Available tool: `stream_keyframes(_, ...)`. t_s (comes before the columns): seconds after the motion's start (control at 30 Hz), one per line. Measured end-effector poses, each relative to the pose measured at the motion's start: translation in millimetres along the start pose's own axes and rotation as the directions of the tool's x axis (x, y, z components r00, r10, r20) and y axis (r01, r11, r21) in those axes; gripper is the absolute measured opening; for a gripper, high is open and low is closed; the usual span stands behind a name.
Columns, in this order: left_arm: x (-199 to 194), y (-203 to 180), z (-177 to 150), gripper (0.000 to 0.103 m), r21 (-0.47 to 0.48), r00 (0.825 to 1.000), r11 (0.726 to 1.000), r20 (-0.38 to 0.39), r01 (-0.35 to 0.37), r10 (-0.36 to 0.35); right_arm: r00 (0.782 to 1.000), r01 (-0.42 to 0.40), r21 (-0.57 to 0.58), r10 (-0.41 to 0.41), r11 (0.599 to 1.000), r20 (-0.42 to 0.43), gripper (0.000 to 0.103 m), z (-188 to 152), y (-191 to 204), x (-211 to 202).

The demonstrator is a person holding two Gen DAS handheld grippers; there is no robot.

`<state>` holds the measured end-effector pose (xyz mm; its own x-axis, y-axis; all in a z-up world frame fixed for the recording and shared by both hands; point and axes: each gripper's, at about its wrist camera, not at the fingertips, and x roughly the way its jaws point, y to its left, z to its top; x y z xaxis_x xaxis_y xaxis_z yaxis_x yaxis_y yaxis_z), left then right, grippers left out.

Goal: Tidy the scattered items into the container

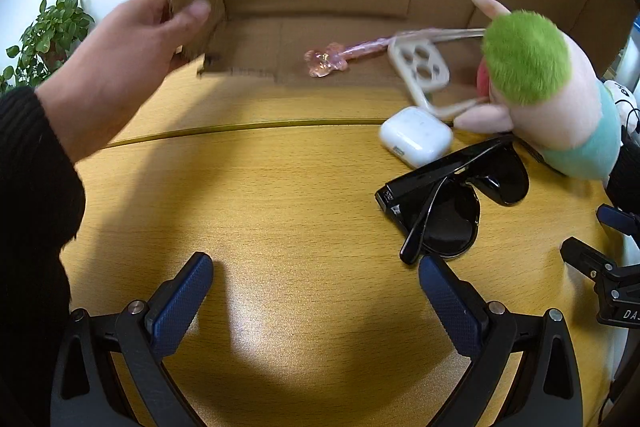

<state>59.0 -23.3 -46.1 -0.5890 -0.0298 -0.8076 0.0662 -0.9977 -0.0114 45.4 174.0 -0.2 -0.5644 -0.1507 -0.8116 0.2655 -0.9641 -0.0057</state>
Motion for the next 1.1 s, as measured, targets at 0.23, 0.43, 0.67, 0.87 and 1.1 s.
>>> stream_keyframes(0.23, -1.3, -0.2, 0.3, 0.103, 0.0, 1.0, 1.0, 0.0, 0.0, 0.0, 1.0, 0.0, 0.0, 0.0, 1.0, 0.0, 0.103, -0.8, -0.4, -2.6)
stream_keyframes(0.43, -0.9, -0.3, 0.2, 0.103, -0.001, 1.0, 1.0, 0.0, 0.0, 0.0, 1.0, 0.0, 0.0, 0.0, 1.0, 0.0, 0.103, -1.3, -0.2, -3.4)
stream_keyframes(0.67, -0.9, -0.4, 0.0, 0.103, -0.001, 1.0, 1.0, 0.0, 0.0, 0.0, 1.0, 0.0, -0.001, 0.0, 1.0, 0.0, 0.103, -1.6, 0.4, -2.9)
stream_keyframes(0.87, -1.0, -0.6, 0.1, 0.103, -0.001, 1.0, 1.0, 0.0, 0.0, 0.0, 1.0, -0.001, -0.001, 0.001, 1.0, 0.0, 0.103, -1.9, 0.6, -3.0)
stream_keyframes(1.1, -1.1, -0.8, 0.2, 0.103, -0.001, 1.0, 1.0, 0.0, -0.001, 0.001, 1.0, -0.001, -0.001, 0.001, 1.0, 0.001, 0.103, -2.1, 0.9, -3.2)
